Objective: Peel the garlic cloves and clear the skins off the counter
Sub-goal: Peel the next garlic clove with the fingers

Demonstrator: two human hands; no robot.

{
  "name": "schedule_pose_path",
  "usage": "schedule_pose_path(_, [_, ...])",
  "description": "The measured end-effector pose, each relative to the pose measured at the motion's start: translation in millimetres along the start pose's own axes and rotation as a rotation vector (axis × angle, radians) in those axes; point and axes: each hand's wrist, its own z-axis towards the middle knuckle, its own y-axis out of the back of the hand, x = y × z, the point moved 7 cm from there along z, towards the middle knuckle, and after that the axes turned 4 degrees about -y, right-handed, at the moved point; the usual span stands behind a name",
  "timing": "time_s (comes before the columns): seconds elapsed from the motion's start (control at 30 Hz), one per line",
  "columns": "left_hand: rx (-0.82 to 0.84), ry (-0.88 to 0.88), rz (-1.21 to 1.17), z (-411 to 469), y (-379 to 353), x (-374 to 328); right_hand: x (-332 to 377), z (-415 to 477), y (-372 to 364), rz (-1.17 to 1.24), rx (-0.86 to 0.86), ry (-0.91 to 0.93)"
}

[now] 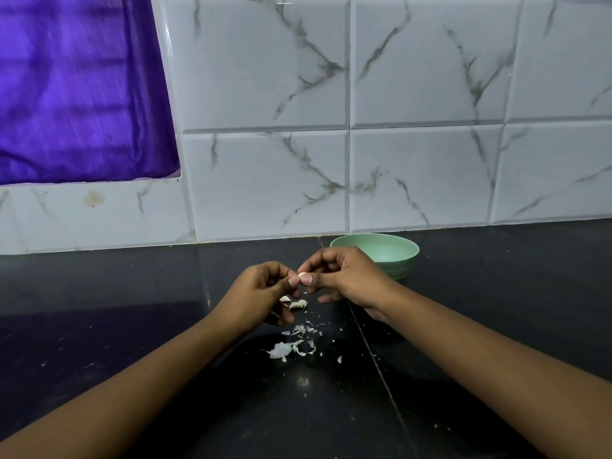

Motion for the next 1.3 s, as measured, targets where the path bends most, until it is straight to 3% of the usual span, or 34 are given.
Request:
schedule_pose_path(0.13, [-0.006, 0.044, 0.074, 0.5, 1.4, 5.0, -5.3, 2.4, 10.3, -0.096, -0.034, -0.06])
schedule_pose_path(0.27, [-0.085, -0.008, 0.437, 7.4, 19.1, 7.8, -15.8, 3.9, 17.3, -0.473, -0.031, -0.124])
schedule_pose_path(0.5, [0.157, 0.186, 1.014, 10.6, 16.5, 30.7, -29.1, 9.2, 13.2, -0.743, 0.011, -0.164])
schedule_pose_path(0.6, [0.311, 0.294, 1.097, 4.3, 9.7, 43.1, -24.4, 9.4, 11.5, -0.811, 0.007, -0.134])
schedule_pose_path(0.77, [0.374, 0.324, 1.102, -2.7, 4.6, 42.9, -15.2, 8.3, 4.8, -0.997, -0.059, 0.033])
schedule_pose_path(1.1, [0.37, 0.332, 1.11, -3.4, 2.4, 47.6, -15.8, 2.2, -2.5, -1.036, -0.114, 0.254])
schedule_pose_path(1.2, [0.385, 0.331, 1.106, -3.5, 4.2, 45.5, -17.2, 5.2, 6.1, -0.897, -0.13, 0.171])
schedule_pose_path(1.3, [0.403, 0.323, 1.098, -4.7, 6.4, 39.6, -25.9, 5.6, 12.5, -0.541, -0.114, -0.042])
